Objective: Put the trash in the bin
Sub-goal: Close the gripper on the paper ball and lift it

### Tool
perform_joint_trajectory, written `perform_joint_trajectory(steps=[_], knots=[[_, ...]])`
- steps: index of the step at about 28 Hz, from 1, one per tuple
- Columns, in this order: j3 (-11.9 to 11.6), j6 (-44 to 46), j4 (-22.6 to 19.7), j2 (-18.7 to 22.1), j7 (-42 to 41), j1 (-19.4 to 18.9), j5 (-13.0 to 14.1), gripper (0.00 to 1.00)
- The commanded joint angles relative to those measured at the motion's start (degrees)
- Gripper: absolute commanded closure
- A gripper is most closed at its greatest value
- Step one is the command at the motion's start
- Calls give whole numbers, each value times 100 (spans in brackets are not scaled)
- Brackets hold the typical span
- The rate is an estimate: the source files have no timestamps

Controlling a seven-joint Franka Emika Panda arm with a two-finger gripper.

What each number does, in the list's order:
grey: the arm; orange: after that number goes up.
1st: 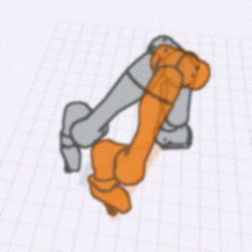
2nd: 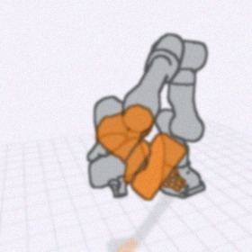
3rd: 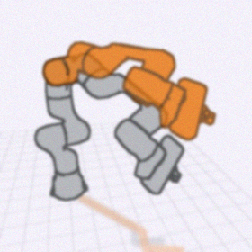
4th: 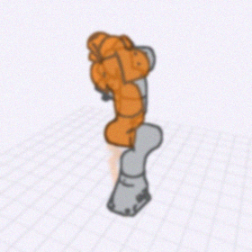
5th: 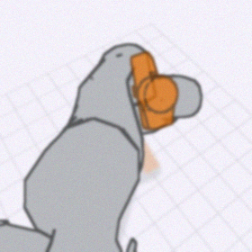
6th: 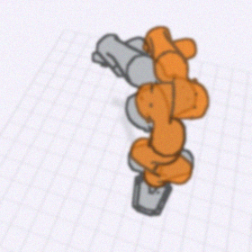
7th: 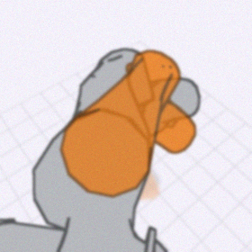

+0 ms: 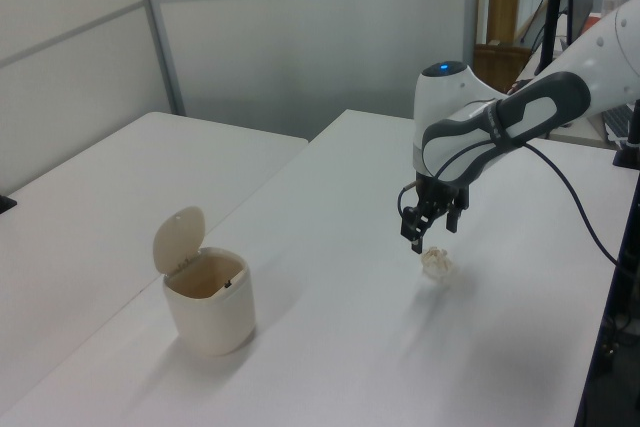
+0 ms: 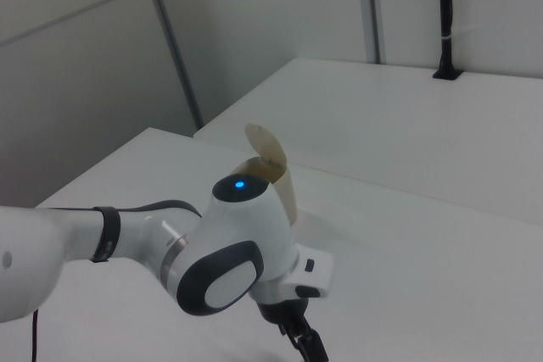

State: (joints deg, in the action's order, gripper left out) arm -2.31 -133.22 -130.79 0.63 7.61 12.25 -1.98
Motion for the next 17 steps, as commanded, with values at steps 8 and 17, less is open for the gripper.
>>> perform_joint_trajectory(steps=[8,17], knots=[[-7,-556,-430,-89,127,23,-242,0],[-7,-898,-403,-405,363,-3,-399,0]])
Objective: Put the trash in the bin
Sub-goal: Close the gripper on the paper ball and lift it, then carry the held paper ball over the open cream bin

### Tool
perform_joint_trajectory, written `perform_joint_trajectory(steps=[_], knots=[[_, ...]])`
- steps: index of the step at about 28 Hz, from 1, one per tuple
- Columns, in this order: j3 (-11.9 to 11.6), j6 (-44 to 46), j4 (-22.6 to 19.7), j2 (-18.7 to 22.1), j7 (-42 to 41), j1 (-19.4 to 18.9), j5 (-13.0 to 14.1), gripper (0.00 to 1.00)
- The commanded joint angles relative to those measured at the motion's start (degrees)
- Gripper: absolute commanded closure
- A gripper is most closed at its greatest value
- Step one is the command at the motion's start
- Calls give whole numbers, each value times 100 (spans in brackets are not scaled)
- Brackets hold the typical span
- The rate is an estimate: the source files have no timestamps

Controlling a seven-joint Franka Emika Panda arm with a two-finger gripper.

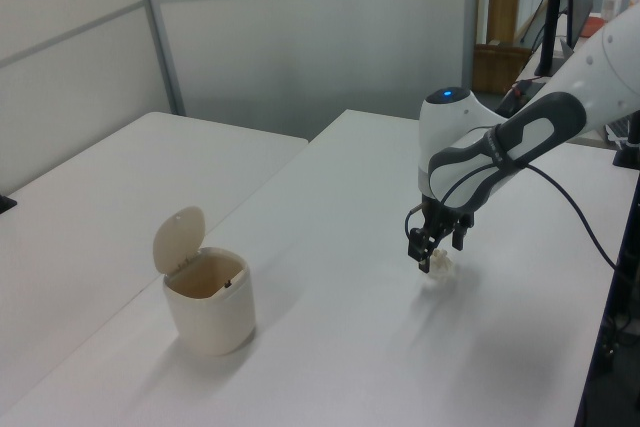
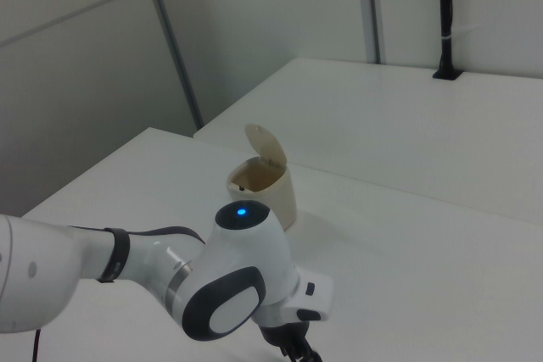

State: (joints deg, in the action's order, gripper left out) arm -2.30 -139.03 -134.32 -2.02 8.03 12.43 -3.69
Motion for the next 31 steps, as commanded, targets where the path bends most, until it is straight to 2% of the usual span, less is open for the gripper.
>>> perform_joint_trajectory(steps=[1,6,7,10,11,18,24,25,30,31], knots=[[-7,-326,-34,-219,435,-30,-368,7],[2,-379,-16,-299,577,-48,-668,51],[2,-388,10,-316,585,-56,-677,70],[2,-379,125,-325,621,-56,-677,95],[2,-379,160,-325,647,-56,-677,100],[28,-213,713,-290,919,-276,-651,100],[55,95,1600,-369,1367,-715,-520,100],[55,95,1854,-482,1498,-907,-406,100],[55,25,2496,-755,1605,-1286,156,100],[46,-1,2820,-930,1631,-1487,366,100]])
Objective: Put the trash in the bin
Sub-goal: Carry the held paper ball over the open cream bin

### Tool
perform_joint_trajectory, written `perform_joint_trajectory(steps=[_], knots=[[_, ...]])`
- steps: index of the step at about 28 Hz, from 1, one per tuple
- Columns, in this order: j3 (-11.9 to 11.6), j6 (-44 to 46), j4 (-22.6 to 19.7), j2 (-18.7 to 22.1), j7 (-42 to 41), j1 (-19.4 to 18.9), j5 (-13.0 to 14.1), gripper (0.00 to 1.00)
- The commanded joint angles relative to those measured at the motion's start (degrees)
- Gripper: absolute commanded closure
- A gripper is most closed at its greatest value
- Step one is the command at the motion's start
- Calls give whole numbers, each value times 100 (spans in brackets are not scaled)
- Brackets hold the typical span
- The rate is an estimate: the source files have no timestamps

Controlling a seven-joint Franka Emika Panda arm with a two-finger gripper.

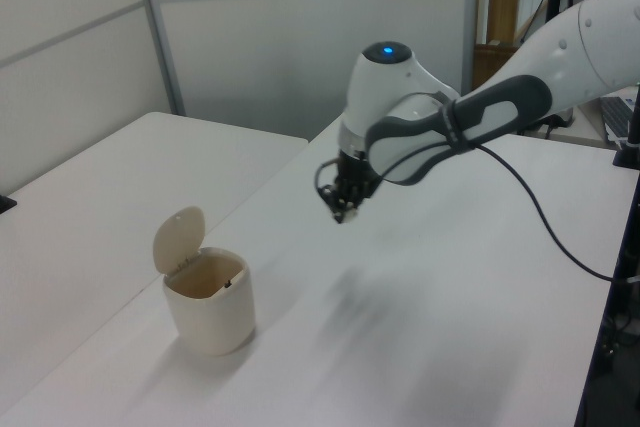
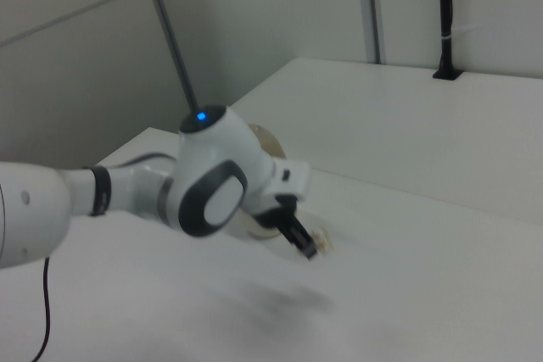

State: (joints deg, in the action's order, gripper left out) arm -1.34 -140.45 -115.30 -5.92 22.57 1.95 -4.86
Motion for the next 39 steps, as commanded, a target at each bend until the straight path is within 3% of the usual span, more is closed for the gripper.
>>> perform_joint_trajectory(steps=[1,5,9,15,16,17,18,19,20,21,30,36,39], knots=[[-51,123,1078,-655,230,-529,564,100],[-51,36,1807,-1137,668,-845,609,100],[-60,-394,2108,-1437,1073,-1118,565,100],[-86,-659,2442,-1851,1715,-1619,91,99],[-95,-659,2512,-1929,1942,-1732,-67,95],[-95,-659,2521,-1948,2049,-1768,-138,88],[-95,-659,2530,-1965,2146,-1786,-182,74],[-95,-659,2530,-1974,2216,-1786,-208,50],[-86,-659,2530,-1974,2278,-1786,-217,17],[-86,-650,2530,-1965,2348,-1786,-244,0],[-104,-467,2495,-1808,2033,-1751,-288,0],[-95,595,2478,-1413,1726,-1699,-191,0],[-130,1878,2521,-1140,1059,-1654,10,0]])
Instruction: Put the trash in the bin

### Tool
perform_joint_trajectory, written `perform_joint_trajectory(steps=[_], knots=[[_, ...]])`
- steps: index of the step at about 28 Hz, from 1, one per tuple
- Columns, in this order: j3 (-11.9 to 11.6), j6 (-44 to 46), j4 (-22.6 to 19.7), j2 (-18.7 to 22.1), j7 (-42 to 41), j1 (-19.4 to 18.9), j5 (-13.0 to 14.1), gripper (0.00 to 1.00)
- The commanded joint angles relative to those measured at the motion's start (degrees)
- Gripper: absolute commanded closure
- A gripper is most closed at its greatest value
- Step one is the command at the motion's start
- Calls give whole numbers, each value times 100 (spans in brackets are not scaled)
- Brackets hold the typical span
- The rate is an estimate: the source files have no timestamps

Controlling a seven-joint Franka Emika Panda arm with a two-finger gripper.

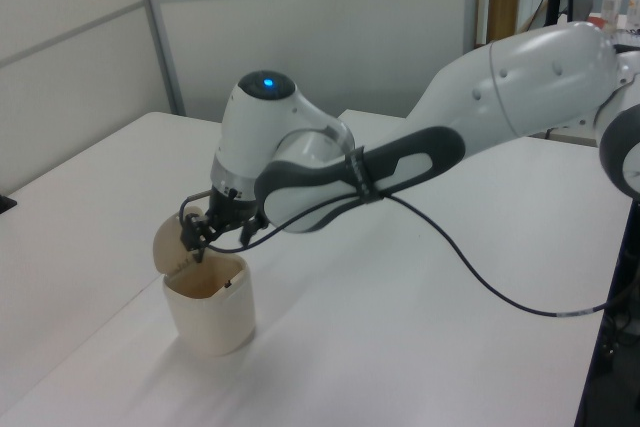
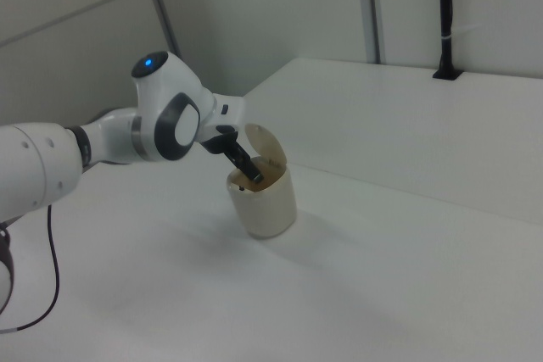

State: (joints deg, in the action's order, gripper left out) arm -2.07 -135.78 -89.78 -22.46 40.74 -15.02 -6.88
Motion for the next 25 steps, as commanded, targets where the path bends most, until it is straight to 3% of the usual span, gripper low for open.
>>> perform_joint_trajectory(steps=[1,3,5,8,14,19,25], knots=[[-65,1684,-4,567,-987,52,326,0],[-222,2402,144,768,-1635,69,668,0],[-434,2941,189,936,-1954,52,775,0],[-636,3879,259,1286,-2577,34,732,0],[-1101,4919,251,1806,-3641,17,705,0],[-1462,5210,216,2096,-4292,17,565,0],[-1911,5237,207,2150,-4794,17,556,0]])
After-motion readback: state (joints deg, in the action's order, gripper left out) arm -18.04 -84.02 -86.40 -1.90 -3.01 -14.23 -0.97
